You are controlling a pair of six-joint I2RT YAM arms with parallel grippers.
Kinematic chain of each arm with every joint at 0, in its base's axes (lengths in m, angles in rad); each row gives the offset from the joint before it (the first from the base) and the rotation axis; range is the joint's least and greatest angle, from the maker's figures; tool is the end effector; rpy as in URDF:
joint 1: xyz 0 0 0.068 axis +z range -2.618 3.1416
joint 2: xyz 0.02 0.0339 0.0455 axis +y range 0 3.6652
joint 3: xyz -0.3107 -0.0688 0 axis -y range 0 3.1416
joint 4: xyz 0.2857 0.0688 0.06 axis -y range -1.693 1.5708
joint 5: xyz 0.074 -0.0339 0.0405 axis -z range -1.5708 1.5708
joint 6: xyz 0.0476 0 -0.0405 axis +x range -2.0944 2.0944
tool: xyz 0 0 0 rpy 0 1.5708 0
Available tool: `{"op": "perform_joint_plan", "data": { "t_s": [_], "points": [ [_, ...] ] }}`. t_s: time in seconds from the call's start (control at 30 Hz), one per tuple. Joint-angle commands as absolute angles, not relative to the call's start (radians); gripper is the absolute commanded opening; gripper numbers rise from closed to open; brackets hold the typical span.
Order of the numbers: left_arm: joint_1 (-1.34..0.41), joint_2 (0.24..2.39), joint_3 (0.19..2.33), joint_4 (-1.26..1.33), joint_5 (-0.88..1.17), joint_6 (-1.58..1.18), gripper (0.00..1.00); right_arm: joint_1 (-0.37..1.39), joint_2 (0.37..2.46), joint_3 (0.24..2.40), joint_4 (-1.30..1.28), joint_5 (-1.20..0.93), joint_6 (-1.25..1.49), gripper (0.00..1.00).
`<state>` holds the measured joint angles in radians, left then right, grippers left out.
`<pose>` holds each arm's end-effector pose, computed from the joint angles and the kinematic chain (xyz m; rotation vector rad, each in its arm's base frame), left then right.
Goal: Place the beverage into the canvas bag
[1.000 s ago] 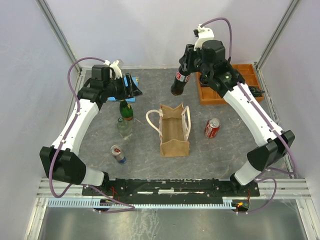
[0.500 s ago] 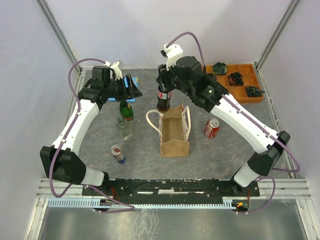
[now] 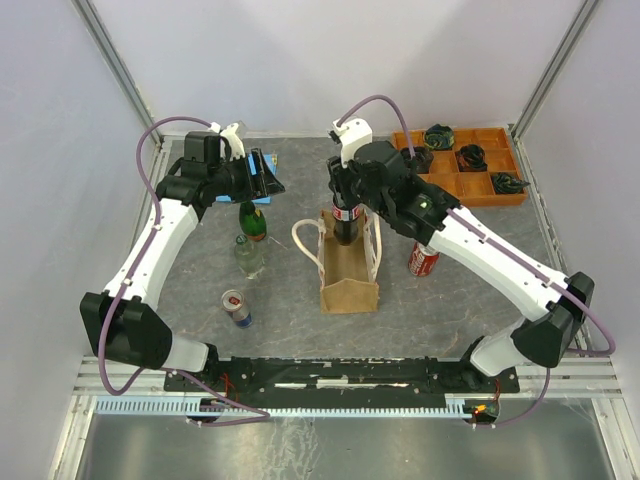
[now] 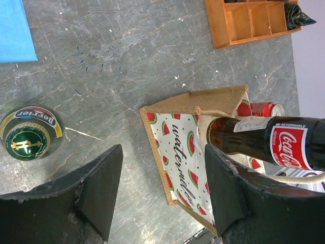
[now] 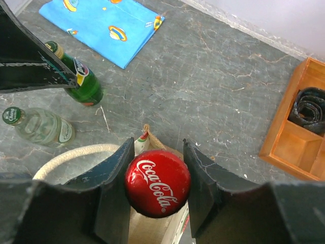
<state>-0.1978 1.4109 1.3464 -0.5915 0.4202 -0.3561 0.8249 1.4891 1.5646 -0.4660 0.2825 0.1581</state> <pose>0.3419 -0.0883 0.3901 0.0577 2.2691 -0.7669 0.2715 0.2743 0.4590 -0.4638 1.9079 0.3728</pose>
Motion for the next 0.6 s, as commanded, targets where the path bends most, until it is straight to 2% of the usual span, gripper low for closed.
{"op": "perform_joint_plan", "data": {
  "t_s": [0.0,0.57],
  "points": [
    [-0.194,1.386,1.346,-0.549,0.428,-0.387,0.71,0.831,1.416,1.573,-0.246,0.327,0.171,0.00],
    [-0.194,1.367,1.317,-0.549,0.431,-0.386,0.71,0.831,1.488,1.476,-0.109,0.373,0.185,0.00]
  ]
}}
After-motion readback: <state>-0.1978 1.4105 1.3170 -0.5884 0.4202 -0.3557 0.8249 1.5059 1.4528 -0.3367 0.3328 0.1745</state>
